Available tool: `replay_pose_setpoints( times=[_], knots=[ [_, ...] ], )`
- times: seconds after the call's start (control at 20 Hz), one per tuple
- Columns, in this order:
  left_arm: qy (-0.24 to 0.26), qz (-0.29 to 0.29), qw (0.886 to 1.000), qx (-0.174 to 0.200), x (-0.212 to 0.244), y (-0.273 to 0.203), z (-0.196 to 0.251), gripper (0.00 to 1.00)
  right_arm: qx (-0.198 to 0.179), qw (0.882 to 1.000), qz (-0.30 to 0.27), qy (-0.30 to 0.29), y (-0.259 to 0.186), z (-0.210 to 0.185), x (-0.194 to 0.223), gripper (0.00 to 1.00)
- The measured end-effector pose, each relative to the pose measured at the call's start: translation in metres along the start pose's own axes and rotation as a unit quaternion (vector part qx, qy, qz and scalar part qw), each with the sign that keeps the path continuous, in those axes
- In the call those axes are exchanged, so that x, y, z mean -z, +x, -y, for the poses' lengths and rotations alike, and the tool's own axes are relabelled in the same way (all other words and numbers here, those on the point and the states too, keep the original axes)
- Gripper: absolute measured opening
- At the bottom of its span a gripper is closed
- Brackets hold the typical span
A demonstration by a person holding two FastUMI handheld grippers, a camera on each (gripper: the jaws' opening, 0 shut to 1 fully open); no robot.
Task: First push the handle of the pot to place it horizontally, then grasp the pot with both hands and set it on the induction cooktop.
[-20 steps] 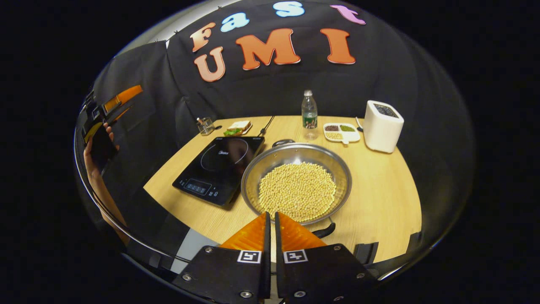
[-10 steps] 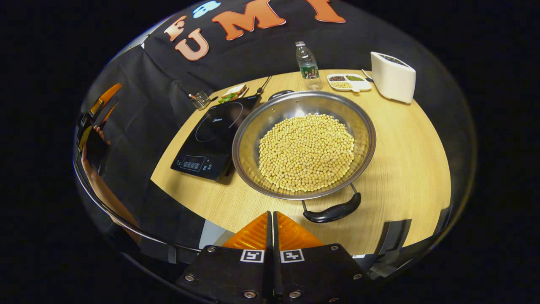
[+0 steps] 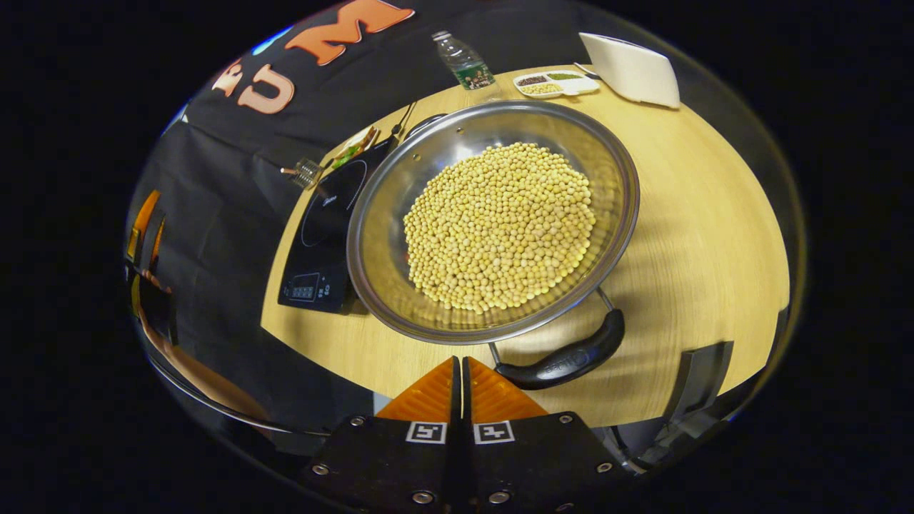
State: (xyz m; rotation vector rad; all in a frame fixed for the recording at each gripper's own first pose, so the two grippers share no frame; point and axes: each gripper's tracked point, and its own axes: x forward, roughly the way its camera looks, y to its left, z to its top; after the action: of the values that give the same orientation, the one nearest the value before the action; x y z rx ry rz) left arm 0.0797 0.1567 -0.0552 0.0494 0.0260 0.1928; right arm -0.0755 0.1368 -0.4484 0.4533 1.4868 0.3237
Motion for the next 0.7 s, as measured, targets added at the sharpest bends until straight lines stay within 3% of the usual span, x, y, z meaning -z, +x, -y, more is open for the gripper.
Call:
replay_pose_setpoints(
  times=[0.2, 0.7],
  knots=[
    [0.001, -0.006, 1.0, 0.006, 0.004, 0.005, 0.009, 0.97, -0.007, 0.999, 0.019, 0.027, -0.005, 0.008, -0.014, 0.0],
    [0.015, -0.019, 1.0, 0.018, 0.014, 0.007, 0.033, 0.97, 0.063, 0.997, 0.044, -0.015, -0.011, 0.052, -0.04, 0.0]
  ],
)
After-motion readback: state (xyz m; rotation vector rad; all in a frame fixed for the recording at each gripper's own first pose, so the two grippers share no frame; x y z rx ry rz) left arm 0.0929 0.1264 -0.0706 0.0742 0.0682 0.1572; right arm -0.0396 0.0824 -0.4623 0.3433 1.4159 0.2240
